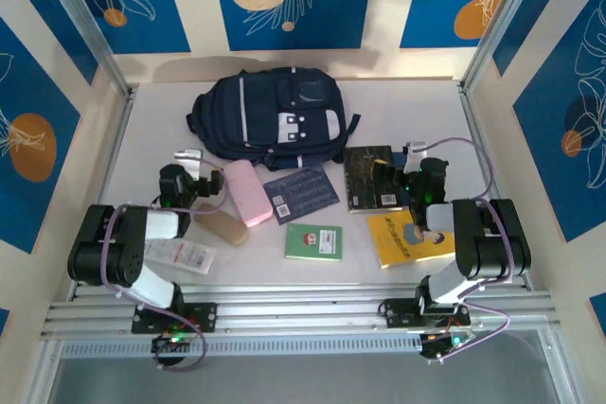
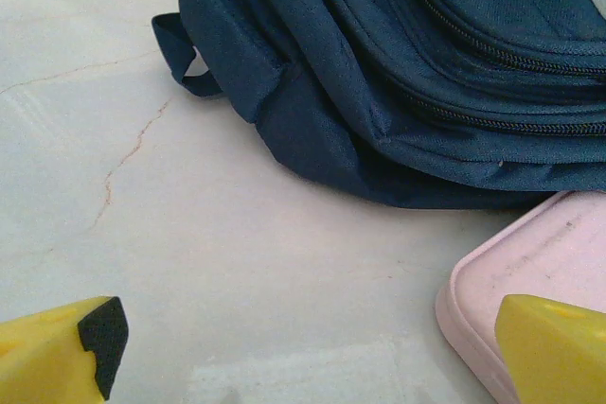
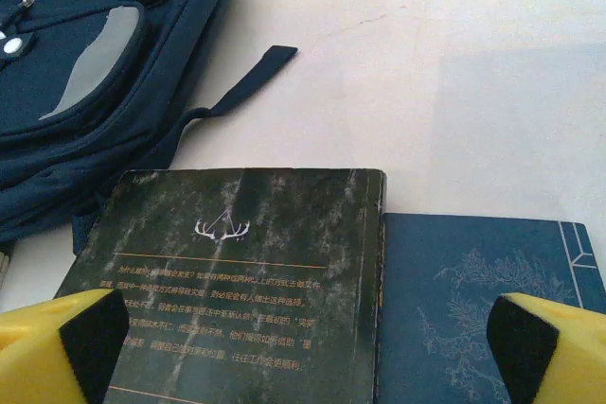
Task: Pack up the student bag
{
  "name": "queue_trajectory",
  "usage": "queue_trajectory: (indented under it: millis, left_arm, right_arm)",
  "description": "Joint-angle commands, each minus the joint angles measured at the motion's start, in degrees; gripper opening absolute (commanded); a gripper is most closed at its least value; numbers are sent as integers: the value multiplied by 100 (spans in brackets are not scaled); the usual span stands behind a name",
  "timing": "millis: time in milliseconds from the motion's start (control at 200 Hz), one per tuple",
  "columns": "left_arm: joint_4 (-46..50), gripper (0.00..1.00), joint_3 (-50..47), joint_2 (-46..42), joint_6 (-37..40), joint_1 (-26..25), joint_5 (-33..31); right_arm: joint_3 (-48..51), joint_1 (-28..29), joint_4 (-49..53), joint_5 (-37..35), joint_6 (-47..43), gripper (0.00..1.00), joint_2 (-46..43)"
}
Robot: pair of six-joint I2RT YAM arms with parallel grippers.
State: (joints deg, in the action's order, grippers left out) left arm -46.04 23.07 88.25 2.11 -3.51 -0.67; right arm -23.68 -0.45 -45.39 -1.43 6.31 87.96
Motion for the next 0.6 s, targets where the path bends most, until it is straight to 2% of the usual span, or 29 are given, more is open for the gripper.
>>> queue_trajectory:
  millis: [0,595]
  left_arm:
    - [-80,100,33,-36,79,-18,-65]
    - [-78,100,40,-35,79,-24,-74]
  right_arm:
    - [-61,-34,-13,64,-132,99,-64]
    - [-82,-87,8,151,-105,99,-60]
